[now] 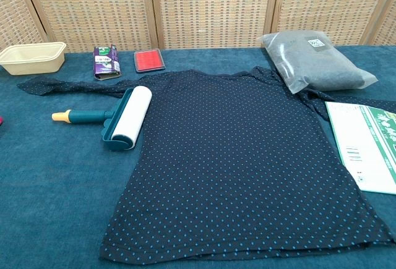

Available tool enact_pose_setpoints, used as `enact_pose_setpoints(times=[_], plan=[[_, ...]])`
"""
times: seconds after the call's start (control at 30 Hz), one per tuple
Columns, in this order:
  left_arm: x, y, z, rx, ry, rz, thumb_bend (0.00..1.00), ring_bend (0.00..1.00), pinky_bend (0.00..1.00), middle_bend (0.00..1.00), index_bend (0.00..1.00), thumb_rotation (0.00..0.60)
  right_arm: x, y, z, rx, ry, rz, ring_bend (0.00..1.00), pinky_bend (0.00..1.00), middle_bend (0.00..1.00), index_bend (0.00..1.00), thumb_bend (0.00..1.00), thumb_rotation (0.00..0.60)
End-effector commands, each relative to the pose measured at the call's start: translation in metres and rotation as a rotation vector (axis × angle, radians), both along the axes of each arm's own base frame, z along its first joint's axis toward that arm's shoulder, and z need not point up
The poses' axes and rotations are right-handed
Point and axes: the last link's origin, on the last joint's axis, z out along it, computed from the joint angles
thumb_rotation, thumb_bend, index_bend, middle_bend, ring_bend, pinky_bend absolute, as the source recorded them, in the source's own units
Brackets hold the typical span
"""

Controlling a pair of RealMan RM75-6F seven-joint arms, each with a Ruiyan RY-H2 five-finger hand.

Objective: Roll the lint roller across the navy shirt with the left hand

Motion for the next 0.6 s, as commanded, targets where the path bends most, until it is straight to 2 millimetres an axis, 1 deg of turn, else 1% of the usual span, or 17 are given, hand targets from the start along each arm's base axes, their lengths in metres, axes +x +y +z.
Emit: enact_pose_setpoints(times=[0.03, 0.5, 0.57, 0.6], plan=[[-0.0002, 0.0, 0.0005, 0.002, -0.001, 0.002, 0.16, 0.0, 0.0, 0.0, 0.0, 0.6, -0.0005, -0.0001, 0.0001, 0.003, 0.002, -0.001, 0.0, 0.0, 0.0, 0.0, 0.13, 0.6], [0.0001, 0.0012, 0.0009, 0.007, -0.003, -0.002, 0.16, 0.0, 0.0, 0.0, 0.0, 0.6, -0.0018, -0.0011, 0.0, 0.003, 0.0, -0.013, 0.0, 0.0, 0.0, 0.0, 0.13, 0.6], [-0.0002, 0.0011, 0.001, 0.009, 0.001, -0.002, 0.11, 0.0, 0.0, 0.0, 0.0, 0.6, -0.0023, -0.0015, 0.0005, 0.001, 0.001, -0.014, 0.0, 0.0, 0.0, 0.0, 0.13, 0.6], [-0.0004, 0.0012, 0.0012, 0.012, 0.006, -0.002, 0.06, 0.0, 0.0, 0.0, 0.0, 0.6, -0.0024, -0.0016, 0.0006, 0.0, 0.0, -0.015, 0.0, 0.0, 0.0, 0.0, 0.12, 0.6]])
